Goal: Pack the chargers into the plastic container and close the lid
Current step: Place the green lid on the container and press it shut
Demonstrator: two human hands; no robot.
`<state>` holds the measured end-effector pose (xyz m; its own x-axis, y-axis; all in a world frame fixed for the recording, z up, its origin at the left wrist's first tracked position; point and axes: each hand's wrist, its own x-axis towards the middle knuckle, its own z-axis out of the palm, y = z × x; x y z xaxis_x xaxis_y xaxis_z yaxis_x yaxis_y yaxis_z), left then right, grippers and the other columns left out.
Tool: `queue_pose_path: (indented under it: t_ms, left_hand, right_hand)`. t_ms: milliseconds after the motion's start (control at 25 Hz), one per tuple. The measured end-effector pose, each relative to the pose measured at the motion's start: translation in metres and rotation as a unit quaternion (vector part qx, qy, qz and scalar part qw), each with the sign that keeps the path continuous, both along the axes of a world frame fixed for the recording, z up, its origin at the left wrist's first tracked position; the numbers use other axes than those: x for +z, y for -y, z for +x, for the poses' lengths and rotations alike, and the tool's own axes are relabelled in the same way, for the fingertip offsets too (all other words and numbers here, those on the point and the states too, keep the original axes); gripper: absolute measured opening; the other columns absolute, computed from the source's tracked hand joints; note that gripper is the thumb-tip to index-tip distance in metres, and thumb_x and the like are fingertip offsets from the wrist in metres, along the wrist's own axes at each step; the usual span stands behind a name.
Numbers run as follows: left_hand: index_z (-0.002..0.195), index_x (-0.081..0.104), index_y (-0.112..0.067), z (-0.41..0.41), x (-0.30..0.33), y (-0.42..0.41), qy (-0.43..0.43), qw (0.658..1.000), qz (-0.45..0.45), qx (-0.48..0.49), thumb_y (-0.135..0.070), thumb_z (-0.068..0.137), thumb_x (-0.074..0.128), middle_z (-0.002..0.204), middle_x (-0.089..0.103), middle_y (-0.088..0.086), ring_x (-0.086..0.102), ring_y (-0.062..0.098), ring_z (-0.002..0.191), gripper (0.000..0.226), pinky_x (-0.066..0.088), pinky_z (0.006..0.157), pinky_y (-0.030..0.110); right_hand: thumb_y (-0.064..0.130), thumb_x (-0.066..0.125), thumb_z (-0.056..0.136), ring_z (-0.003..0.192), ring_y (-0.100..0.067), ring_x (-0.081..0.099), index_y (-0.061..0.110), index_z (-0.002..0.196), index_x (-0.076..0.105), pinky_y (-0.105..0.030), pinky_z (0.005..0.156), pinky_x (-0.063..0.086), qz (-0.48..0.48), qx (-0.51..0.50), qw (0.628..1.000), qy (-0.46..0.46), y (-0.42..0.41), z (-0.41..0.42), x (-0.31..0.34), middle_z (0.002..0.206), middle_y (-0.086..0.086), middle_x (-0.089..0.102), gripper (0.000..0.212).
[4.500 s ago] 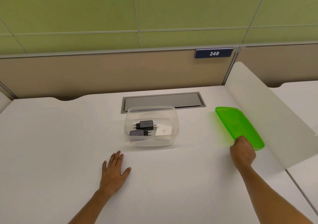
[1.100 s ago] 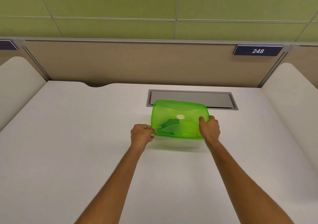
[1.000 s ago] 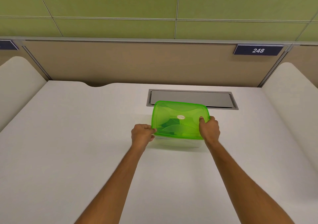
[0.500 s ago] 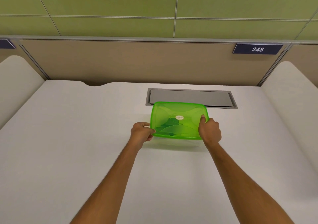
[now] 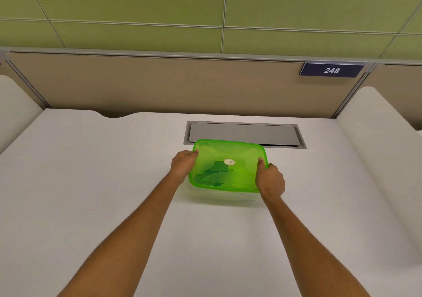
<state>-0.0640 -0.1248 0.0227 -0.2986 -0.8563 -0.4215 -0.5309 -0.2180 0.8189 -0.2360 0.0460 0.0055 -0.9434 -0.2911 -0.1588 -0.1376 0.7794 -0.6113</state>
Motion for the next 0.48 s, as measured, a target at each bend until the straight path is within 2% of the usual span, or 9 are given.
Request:
queue_pose_path:
  t_ms: [40,120,200,320,480]
  left_hand:
    - [0.079,0.060,-0.019,-0.008,0.001,0.005,0.024,0.999,-0.025,-0.011,-0.044,0.093,0.048,0.100,0.064,0.014,0.059,0.032,0.097,0.031,0.051,0.088,0.040]
    - [0.100,0.065,-0.011,-0.021,0.002,0.016,0.048,0.998,-0.046,-0.016,-0.045,0.096,0.038,0.115,0.063,0.019,0.056,0.034,0.107,0.043,0.046,0.093,0.039]
    - [0.116,0.060,-0.004,-0.031,0.001,0.027,0.069,0.996,-0.052,-0.012,-0.045,0.097,0.034,0.124,0.059,0.022,0.054,0.036,0.112,0.052,0.044,0.095,0.038]
    - [0.121,0.056,0.000,-0.044,-0.002,0.035,0.126,0.989,-0.077,-0.030,-0.046,0.097,0.030,0.128,0.057,0.024,0.053,0.037,0.115,0.058,0.041,0.095,0.038]
    - [0.114,0.059,0.002,-0.055,-0.005,0.039,0.181,0.973,-0.136,-0.033,-0.034,0.097,0.031,0.120,0.060,0.025,0.056,0.039,0.107,0.048,0.044,0.084,0.038]
  right_hand:
    - [0.056,0.034,0.094,0.101,-0.040,0.060,0.005,0.104,0.060,-0.041,0.078,0.046,0.002,0.002,1.000,-0.002,0.000,0.000,0.000,0.108,-0.022,0.065,0.058]
    - [0.056,0.034,0.094,0.100,-0.040,0.060,0.006,0.103,0.060,-0.041,0.078,0.046,0.006,0.004,1.000,-0.007,0.000,-0.001,-0.001,0.107,-0.021,0.066,0.058]
    - [0.056,0.033,0.094,0.099,-0.040,0.061,0.006,0.102,0.060,-0.041,0.078,0.047,0.008,0.008,1.000,-0.014,0.000,-0.001,-0.002,0.106,-0.021,0.066,0.057]
    - [0.055,0.032,0.095,0.098,-0.040,0.061,0.006,0.103,0.060,-0.041,0.077,0.047,0.020,0.019,0.999,-0.032,0.001,-0.002,-0.003,0.105,-0.020,0.066,0.057]
    - [0.053,0.030,0.096,0.096,-0.039,0.062,0.006,0.102,0.060,-0.039,0.075,0.047,0.036,0.031,0.997,-0.052,0.002,-0.002,-0.004,0.103,-0.019,0.067,0.056]
